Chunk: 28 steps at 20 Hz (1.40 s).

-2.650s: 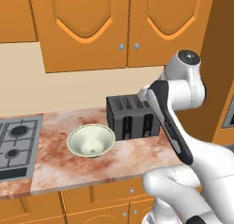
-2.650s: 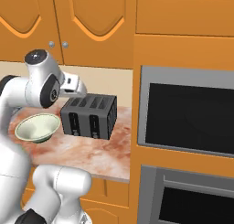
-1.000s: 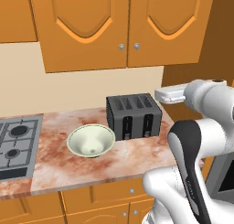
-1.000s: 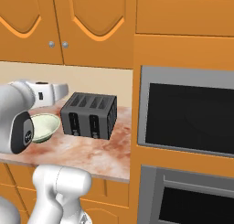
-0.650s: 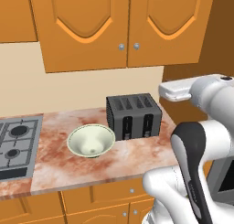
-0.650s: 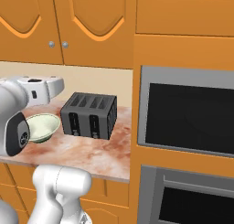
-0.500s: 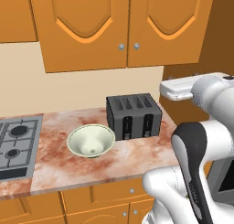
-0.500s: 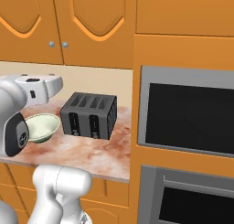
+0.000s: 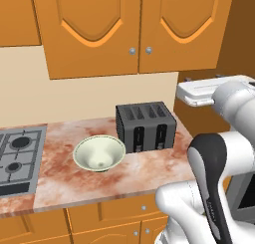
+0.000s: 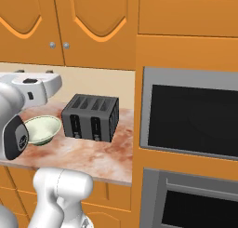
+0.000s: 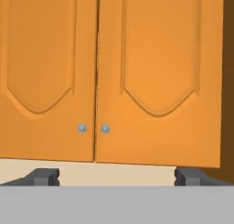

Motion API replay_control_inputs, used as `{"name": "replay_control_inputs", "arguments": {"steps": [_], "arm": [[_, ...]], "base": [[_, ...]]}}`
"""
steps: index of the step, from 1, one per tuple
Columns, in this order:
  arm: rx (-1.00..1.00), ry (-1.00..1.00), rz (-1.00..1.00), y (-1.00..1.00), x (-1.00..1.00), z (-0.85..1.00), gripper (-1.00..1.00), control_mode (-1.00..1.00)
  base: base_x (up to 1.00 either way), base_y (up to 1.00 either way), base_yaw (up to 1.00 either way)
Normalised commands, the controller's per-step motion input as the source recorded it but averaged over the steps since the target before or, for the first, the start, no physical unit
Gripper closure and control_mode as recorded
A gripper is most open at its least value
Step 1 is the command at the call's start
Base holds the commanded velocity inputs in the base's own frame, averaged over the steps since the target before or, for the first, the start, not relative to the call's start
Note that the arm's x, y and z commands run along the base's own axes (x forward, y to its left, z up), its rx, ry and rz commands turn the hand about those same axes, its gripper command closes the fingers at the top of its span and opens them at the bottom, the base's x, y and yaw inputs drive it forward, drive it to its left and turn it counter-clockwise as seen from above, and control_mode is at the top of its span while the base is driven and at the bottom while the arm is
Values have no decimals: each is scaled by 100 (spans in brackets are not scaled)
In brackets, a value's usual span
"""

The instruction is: Open the cabinet. Pick the mango and pear from the cabinet and place them into the bowl. Then close the cabinet.

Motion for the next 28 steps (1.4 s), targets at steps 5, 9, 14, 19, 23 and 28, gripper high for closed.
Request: {"name": "replay_control_inputs", "arguments": {"steps": [5, 9, 14, 19, 23, 28], "arm": [[7, -3, 0, 12, 0, 0, -100, -100], [6, 0, 0, 36, 9, 0, -100, -100], [6, 0, 0, 30, 19, 0, -100, -100], [0, 0, 0, 0, 15, 0, -100, -100], [0, 0, 0, 0, 30, 0, -100, -100], [0, 0, 0, 0, 50, 0, -100, -100]], "base": [[0, 0, 0], [0, 0, 0], [0, 0, 0], [0, 0, 0], [0, 0, 0], [0, 0, 0]]}}
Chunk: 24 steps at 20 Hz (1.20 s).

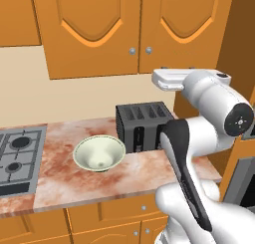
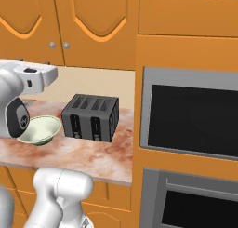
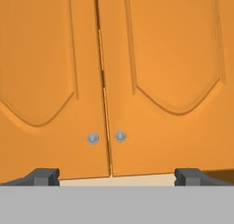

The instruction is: Open the cabinet. Pick the mango and pear from the cabinet and place them into the bowl. Then close the cabinet.

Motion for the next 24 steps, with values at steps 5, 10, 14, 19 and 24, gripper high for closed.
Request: {"name": "replay_control_inputs", "arguments": {"steps": [5, 10, 14, 19, 24], "arm": [[0, 0, 0, 0, 62, 0, -100, -100], [0, 0, 0, 0, 60, 0, -100, -100], [0, 0, 0, 0, 62, -4, -100, -100], [0, 0, 0, 0, 66, -5, -100, -100], [0, 0, 0, 0, 40, -17, -100, -100]], "base": [[0, 0, 0], [0, 0, 0], [0, 0, 0], [0, 0, 0], [0, 0, 0]]}}
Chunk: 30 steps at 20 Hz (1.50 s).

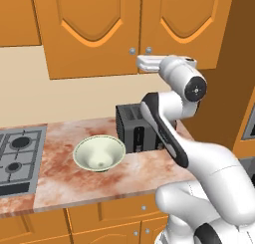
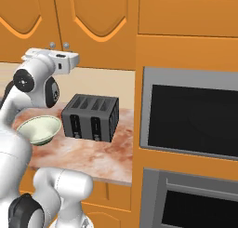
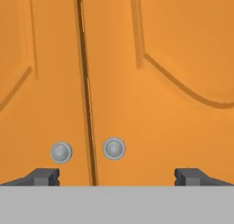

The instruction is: Open the cabinet. Pick the mango and pear from the cabinet and place them into the bowl. Then close the cabinet.

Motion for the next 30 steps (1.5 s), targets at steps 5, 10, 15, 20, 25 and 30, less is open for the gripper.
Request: {"name": "replay_control_inputs", "arguments": {"steps": [5, 10, 15, 20, 25, 30], "arm": [[0, 0, 0, 0, 39, -1, -100, -100], [0, 0, -1, 11, 39, 0, -100, -100], [0, 0, -1, 28, 45, 0, -100, -100], [0, 0, -5, 2, 76, -1, -100, -100], [0, 0, -1, 0, 86, -19, -100, -100], [-5, 0, 0, 0, 73, -33, 100, -100]], "base": [[0, 0, 0], [0, 0, 0], [0, 0, 0], [0, 0, 0], [0, 0, 0], [0, 0, 0]]}}
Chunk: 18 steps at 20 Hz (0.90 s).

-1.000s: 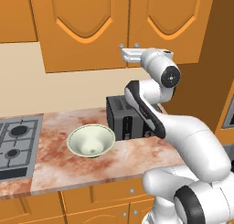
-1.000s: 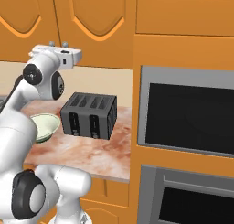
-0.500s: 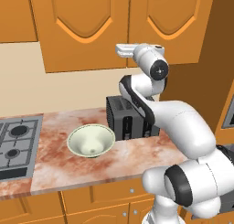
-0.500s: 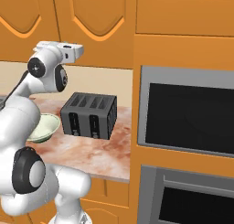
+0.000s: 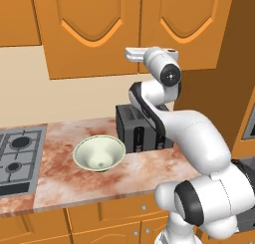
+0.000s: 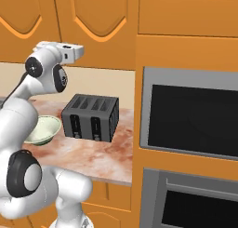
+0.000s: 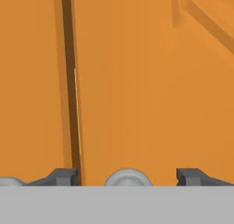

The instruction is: Open the cabinet. Pick the mango and pear from the cabinet and place them into the bowl. Then close the cabinet.

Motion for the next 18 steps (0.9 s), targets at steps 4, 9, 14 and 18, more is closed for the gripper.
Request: {"name": "replay_control_inputs", "arguments": {"steps": [4, 9, 14, 18], "arm": [[0, 0, 0, 0, 0, 0, 100, -100], [0, 0, 0, 0, 0, 0, 100, -100], [0, 0, 2, -7, 0, 0, 100, -100], [0, -6, 8, -28, -20, 2, 100, -100]], "base": [[0, 0, 0], [0, 0, 0], [0, 0, 0], [0, 0, 0]]}}
